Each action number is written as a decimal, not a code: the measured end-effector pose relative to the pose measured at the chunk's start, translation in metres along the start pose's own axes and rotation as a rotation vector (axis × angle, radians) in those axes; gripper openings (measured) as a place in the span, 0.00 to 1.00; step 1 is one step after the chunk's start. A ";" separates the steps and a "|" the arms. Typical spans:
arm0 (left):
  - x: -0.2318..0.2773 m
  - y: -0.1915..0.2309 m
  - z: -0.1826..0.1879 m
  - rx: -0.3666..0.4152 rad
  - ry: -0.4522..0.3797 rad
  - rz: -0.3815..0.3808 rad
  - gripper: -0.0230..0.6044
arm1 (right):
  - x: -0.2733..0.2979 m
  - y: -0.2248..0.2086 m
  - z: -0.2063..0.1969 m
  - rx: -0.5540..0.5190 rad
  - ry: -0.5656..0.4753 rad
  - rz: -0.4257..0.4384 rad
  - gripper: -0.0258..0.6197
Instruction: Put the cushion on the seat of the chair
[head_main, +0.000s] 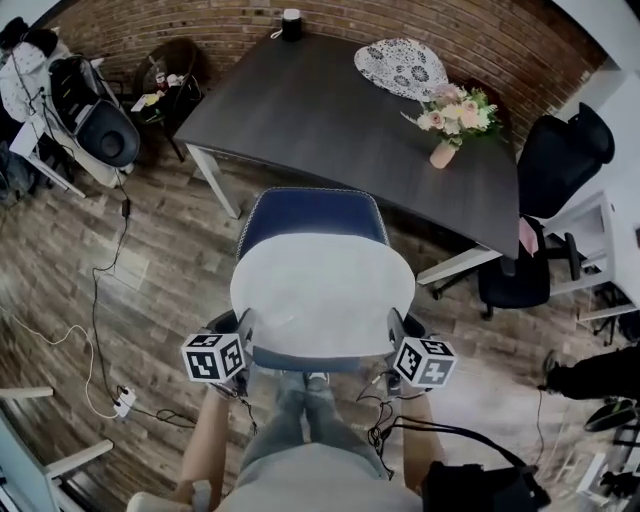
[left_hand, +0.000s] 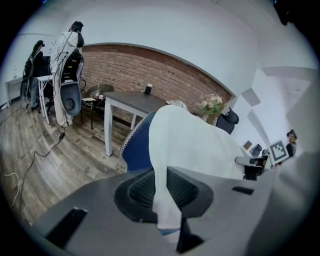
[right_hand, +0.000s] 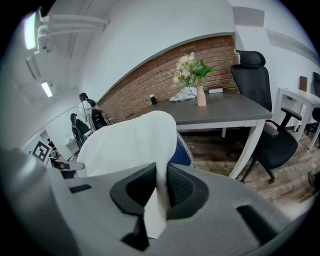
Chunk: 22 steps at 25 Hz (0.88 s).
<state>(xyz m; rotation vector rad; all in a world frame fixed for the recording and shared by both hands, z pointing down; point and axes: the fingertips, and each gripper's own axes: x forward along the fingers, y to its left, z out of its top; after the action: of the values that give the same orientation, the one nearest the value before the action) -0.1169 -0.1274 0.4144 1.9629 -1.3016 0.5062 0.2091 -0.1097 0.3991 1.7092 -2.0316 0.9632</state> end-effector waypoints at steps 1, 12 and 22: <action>0.005 0.001 -0.007 -0.002 0.012 0.002 0.11 | 0.003 -0.003 -0.008 0.005 0.012 -0.001 0.12; 0.065 0.042 -0.110 -0.064 0.177 0.028 0.11 | 0.053 -0.026 -0.113 0.052 0.176 -0.016 0.12; 0.102 0.083 -0.203 -0.127 0.275 0.043 0.11 | 0.093 -0.035 -0.202 0.061 0.298 -0.017 0.12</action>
<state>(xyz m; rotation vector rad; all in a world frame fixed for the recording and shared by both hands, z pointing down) -0.1368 -0.0595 0.6459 1.6974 -1.1734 0.6720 0.1844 -0.0459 0.6139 1.5038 -1.8096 1.2049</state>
